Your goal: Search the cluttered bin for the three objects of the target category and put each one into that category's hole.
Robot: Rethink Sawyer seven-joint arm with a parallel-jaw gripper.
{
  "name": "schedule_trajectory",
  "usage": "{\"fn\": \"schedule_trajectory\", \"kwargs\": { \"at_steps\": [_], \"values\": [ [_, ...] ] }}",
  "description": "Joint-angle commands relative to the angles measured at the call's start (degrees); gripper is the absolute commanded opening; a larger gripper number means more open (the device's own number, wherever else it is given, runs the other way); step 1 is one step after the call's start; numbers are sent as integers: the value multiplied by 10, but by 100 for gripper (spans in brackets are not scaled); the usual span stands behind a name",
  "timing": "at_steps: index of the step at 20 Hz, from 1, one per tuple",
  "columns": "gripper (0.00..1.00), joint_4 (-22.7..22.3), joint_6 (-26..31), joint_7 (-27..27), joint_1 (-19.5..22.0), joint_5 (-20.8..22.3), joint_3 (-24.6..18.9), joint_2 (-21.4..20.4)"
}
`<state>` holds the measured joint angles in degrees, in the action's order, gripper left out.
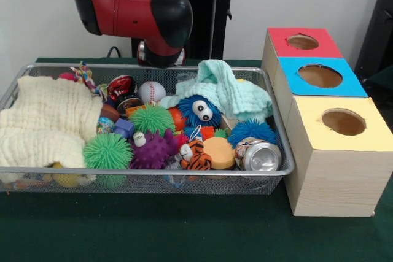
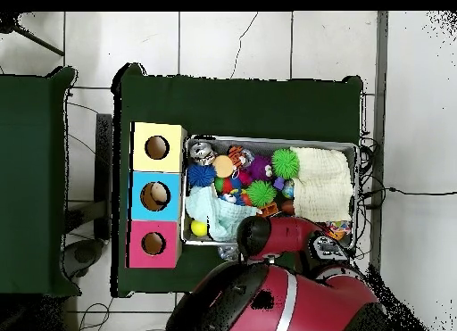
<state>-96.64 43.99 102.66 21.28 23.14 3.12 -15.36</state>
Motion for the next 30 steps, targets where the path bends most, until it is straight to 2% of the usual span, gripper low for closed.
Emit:
{"fn": "schedule_trajectory", "kwargs": {
  "at_steps": [1, 3, 6, 9, 14, 20, 24, 30],
  "values": [
    [100, 263, -321, 62, 47, 45, -46, 190],
    [100, 252, -325, 69, 46, 45, -42, 186],
    [100, 221, -312, 40, 54, 65, -51, 172],
    [100, 172, -363, 85, 50, 64, -30, 165],
    [100, 134, -431, 143, 32, 51, 10, 176],
    [100, 95, -460, 159, 31, 36, 31, 191],
    [100, 53, -527, 160, 18, 38, 56, 205],
    [100, -21, -636, 163, -16, 11, 102, 235]
  ]
}}
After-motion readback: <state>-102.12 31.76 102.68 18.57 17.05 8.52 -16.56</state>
